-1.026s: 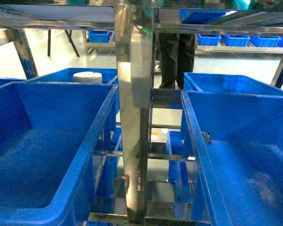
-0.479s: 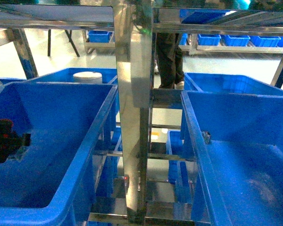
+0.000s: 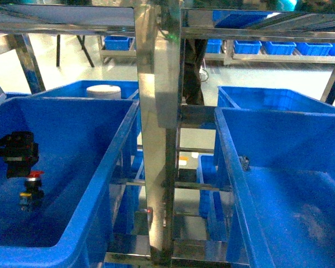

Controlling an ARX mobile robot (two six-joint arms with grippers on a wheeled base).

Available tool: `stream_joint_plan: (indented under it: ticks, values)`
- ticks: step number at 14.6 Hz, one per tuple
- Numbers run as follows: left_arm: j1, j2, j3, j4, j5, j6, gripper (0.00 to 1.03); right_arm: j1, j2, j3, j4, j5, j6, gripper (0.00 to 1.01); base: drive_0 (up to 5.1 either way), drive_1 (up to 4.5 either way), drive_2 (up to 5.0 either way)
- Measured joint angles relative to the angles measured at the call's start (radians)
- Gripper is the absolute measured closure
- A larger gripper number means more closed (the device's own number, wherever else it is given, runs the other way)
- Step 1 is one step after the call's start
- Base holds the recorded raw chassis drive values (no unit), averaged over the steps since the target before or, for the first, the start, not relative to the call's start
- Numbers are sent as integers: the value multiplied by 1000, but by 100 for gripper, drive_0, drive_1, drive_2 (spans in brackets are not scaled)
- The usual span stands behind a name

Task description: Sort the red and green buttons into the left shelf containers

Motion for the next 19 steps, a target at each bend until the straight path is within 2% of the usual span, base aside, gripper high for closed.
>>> stream_joint_plan:
  ticks: [1, 2, 5, 6, 8, 10, 11, 15, 17, 19]
  values:
    - [-2, -34, -18, -4, 16, 0, 10, 0, 0, 0, 0, 0, 0, 3, 0, 0, 0]
    - [-2, -80, -42, -25, 23, 4, 3, 0, 0, 0, 0, 0, 0, 3, 0, 0, 0]
    - [13, -219, -138, -82, 63, 22, 5, 0, 0, 0, 0, 0, 0, 3, 0, 0, 0]
    - [24, -268, -173, -65, 78, 46, 5, 0, 0, 0, 0, 0, 0, 3, 0, 0, 0]
    - [39, -361, -223, -102, 101, 70, 5, 0, 0, 0, 0, 0, 0, 3, 0, 0, 0]
    - [41, -441, -267, -148, 116, 73, 5, 0, 0, 0, 0, 0, 0, 3, 0, 0, 0]
    - [42, -528, -293, -211, 129, 68, 5, 0, 0, 0, 0, 0, 0, 3, 0, 0, 0]
    - [51, -715, -319, -323, 156, 33, 5, 0, 0, 0, 0, 0, 0, 3, 0, 0, 0]
    - [80, -836, -333, -418, 168, 2, 5, 0, 0, 0, 0, 0, 0, 3, 0, 0, 0]
    - [90, -935, -335, -446, 200, -35, 5, 0, 0, 0, 0, 0, 0, 3, 0, 0, 0]
